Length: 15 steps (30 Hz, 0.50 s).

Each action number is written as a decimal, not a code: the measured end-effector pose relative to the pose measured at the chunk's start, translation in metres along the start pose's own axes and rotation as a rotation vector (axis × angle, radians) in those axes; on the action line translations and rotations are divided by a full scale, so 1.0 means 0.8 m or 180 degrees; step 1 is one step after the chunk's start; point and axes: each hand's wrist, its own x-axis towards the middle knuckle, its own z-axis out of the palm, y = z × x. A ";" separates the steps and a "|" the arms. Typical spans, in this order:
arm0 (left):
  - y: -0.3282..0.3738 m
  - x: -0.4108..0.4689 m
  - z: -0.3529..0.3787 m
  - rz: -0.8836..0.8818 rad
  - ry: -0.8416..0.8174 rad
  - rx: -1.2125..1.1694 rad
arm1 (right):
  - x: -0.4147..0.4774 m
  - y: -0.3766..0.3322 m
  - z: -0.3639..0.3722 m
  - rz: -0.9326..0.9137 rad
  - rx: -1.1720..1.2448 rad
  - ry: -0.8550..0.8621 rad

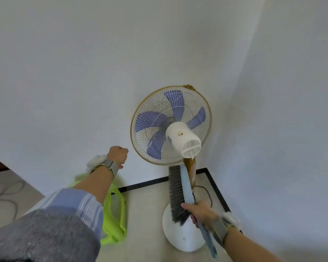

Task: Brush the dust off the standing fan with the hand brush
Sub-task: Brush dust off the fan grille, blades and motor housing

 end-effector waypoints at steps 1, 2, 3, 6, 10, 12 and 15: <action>0.002 0.002 -0.001 0.0039 -0.0028 0.0039 | -0.002 -0.010 0.008 0.0031 0.0437 -0.0125; 0.003 0.007 0.000 0.0072 -0.0054 0.0068 | -0.007 -0.026 0.016 0.0082 0.0911 -0.0238; 0.006 0.011 0.002 0.0088 -0.0074 0.0094 | -0.006 -0.041 0.022 0.0205 0.1296 -0.0358; 0.017 0.023 0.009 0.0144 -0.0094 0.0187 | -0.004 -0.080 0.041 0.0538 0.2249 -0.0768; 0.039 0.038 0.013 0.0252 -0.0060 0.0277 | 0.021 -0.100 0.063 0.0651 0.2541 -0.0744; 0.051 0.049 0.013 0.0306 -0.0003 0.0329 | 0.032 -0.094 0.059 0.0892 0.2037 -0.0683; 0.070 0.069 0.016 0.0408 0.0012 0.0325 | 0.043 -0.088 0.050 0.1158 0.1966 -0.0647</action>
